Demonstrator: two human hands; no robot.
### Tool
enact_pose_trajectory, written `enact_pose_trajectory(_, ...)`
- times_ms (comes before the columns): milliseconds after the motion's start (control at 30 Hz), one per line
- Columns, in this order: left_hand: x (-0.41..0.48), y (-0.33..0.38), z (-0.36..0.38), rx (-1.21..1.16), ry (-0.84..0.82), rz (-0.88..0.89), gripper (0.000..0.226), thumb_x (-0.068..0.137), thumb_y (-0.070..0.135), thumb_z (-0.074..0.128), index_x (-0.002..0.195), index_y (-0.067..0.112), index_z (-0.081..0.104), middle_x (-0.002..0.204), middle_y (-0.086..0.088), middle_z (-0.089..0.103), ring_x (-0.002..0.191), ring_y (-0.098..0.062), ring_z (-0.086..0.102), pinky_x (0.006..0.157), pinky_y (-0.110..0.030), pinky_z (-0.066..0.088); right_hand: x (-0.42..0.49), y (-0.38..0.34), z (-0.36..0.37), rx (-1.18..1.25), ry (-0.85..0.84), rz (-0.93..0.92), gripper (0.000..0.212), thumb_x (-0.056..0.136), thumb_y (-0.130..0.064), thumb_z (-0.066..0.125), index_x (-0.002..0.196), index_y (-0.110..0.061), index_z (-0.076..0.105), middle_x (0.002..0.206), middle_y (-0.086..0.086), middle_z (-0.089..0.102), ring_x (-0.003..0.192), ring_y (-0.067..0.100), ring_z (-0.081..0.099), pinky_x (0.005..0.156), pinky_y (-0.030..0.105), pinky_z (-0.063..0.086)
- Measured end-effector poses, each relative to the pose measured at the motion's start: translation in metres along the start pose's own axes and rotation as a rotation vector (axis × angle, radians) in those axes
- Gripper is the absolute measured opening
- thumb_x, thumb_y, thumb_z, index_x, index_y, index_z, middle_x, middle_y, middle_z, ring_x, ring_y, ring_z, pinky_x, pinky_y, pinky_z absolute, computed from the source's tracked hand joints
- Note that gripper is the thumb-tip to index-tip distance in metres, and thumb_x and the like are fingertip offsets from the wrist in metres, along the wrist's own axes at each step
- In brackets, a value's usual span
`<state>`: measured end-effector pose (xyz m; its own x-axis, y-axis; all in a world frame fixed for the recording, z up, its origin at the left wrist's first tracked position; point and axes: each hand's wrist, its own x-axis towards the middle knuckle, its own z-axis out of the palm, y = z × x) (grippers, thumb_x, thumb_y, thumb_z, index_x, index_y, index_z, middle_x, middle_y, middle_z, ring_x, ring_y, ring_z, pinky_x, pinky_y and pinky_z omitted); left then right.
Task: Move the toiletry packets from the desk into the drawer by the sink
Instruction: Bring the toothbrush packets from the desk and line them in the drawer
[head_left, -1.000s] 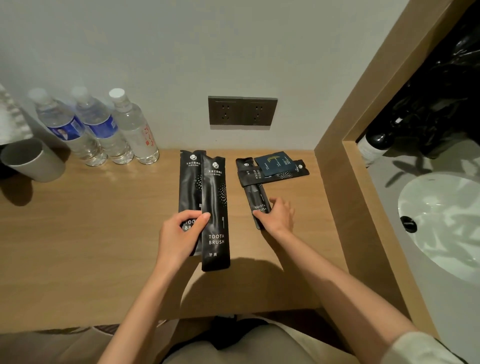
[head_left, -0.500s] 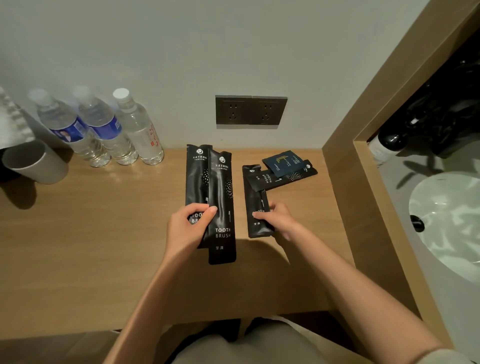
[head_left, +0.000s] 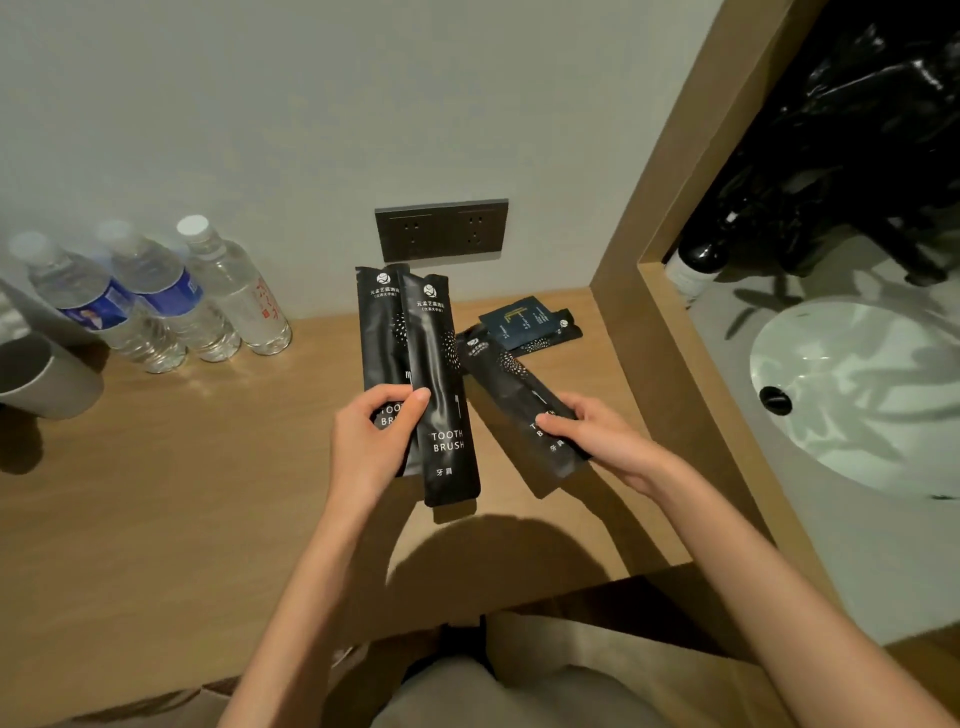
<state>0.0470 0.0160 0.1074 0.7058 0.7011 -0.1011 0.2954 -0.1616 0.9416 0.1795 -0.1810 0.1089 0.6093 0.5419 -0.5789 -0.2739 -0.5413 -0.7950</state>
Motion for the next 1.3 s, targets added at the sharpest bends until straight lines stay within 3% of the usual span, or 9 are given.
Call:
enact_pose_trajectory(133, -0.023, 0.022, 0.027, -0.026, -0.064, 0.063, 0.007, 0.086, 0.024, 0.068, 0.087, 0.017, 0.072, 0.086, 0.013, 0.069, 0.085, 0.004, 0.06, 0.076, -0.005, 0.042, -0.042, 0.014, -0.023, 0.12, 0.237, -0.136, 0.03, 0.095, -0.025, 0.056, 0.124, -0.021, 0.055, 0.104, -0.003, 0.068, 0.081, 0.005, 0.068, 0.058, 0.015, 0.05)
enact_pose_trajectory(267, -0.061, 0.044, 0.064, -0.053, -0.202, 0.117, 0.013, 0.087, 0.023, 0.066, 0.09, 0.012, 0.073, 0.089, 0.007, 0.071, 0.088, -0.004, 0.063, 0.081, -0.016, 0.045, -0.094, 0.044, -0.049, 0.221, 0.415, -0.221, 0.02, 0.093, -0.03, 0.059, 0.112, -0.033, 0.057, 0.099, -0.01, 0.069, 0.075, -0.003, 0.069, 0.054, 0.011, 0.05)
enact_pose_trajectory(433, -0.123, 0.071, 0.131, -0.079, -0.39, 0.169, 0.011, 0.088, 0.023, 0.066, 0.09, 0.015, 0.072, 0.088, 0.01, 0.071, 0.085, 0.001, 0.063, 0.077, -0.011, 0.046, -0.174, 0.106, -0.091, 0.343, 0.61, -0.267, 0.017, 0.092, -0.029, 0.06, 0.109, -0.029, 0.065, 0.101, -0.005, 0.072, 0.091, 0.009, 0.068, 0.07, 0.02, 0.05)
enact_pose_trajectory(600, -0.199, 0.093, 0.215, -0.096, -0.585, 0.228, 0.012, 0.087, 0.021, 0.067, 0.089, 0.011, 0.073, 0.088, 0.004, 0.072, 0.085, -0.006, 0.065, 0.08, -0.02, 0.05, -0.257, 0.178, -0.136, 0.446, 0.746, -0.265, 0.011, 0.093, -0.02, 0.058, 0.1, -0.023, 0.066, 0.088, -0.006, 0.073, 0.078, 0.003, 0.068, 0.062, 0.014, 0.05)
enact_pose_trajectory(733, -0.266, 0.103, 0.285, -0.109, -0.698, 0.259, 0.007, 0.087, 0.021, 0.067, 0.082, 0.019, 0.072, 0.082, 0.012, 0.071, 0.077, 0.004, 0.064, 0.072, -0.01, 0.046, -0.322, 0.24, -0.18, 0.475, 0.851, -0.215, 0.012, 0.093, -0.017, 0.058, 0.1, -0.025, 0.065, 0.087, -0.006, 0.072, 0.073, 0.003, 0.066, 0.058, 0.019, 0.051)
enact_pose_trajectory(933, -0.344, 0.113, 0.371, -0.107, -0.843, 0.223, 0.009, 0.087, 0.024, 0.066, 0.083, 0.021, 0.072, 0.08, 0.013, 0.072, 0.077, 0.003, 0.065, 0.066, -0.006, 0.047, -0.407, 0.317, -0.24, 0.505, 1.021, -0.143, 0.012, 0.093, -0.02, 0.059, 0.095, -0.03, 0.064, 0.09, -0.005, 0.07, 0.079, 0.01, 0.066, 0.062, 0.023, 0.051)
enact_pose_trajectory(1067, -0.366, 0.135, 0.42, -0.1, -0.881, 0.273, 0.009, 0.087, 0.022, 0.066, 0.08, 0.021, 0.072, 0.075, 0.016, 0.071, 0.073, 0.008, 0.063, 0.061, -0.003, 0.043, -0.435, 0.346, -0.275, 0.576, 1.119, -0.135, 0.014, 0.092, -0.016, 0.06, 0.098, -0.028, 0.063, 0.086, -0.007, 0.069, 0.066, -0.001, 0.065, 0.052, 0.013, 0.049)
enact_pose_trajectory(1167, -0.374, 0.152, 0.46, -0.118, -0.901, 0.285, 0.009, 0.087, 0.023, 0.067, 0.079, 0.021, 0.071, 0.077, 0.018, 0.072, 0.073, 0.008, 0.064, 0.06, -0.003, 0.043, -0.447, 0.364, -0.302, 0.607, 1.145, -0.13, 0.019, 0.092, -0.019, 0.06, 0.111, -0.019, 0.064, 0.09, -0.004, 0.07, 0.073, 0.004, 0.065, 0.057, 0.014, 0.05)
enact_pose_trajectory(1300, -0.382, 0.171, 0.522, -0.158, -0.925, 0.284, 0.009, 0.086, 0.023, 0.067, 0.078, 0.022, 0.071, 0.075, 0.016, 0.071, 0.069, 0.007, 0.063, 0.059, -0.005, 0.044, -0.459, 0.382, -0.347, 0.605, 1.169, -0.117, 0.021, 0.092, -0.025, 0.06, 0.113, -0.024, 0.064, 0.095, -0.004, 0.071, 0.081, 0.009, 0.067, 0.061, 0.017, 0.048)
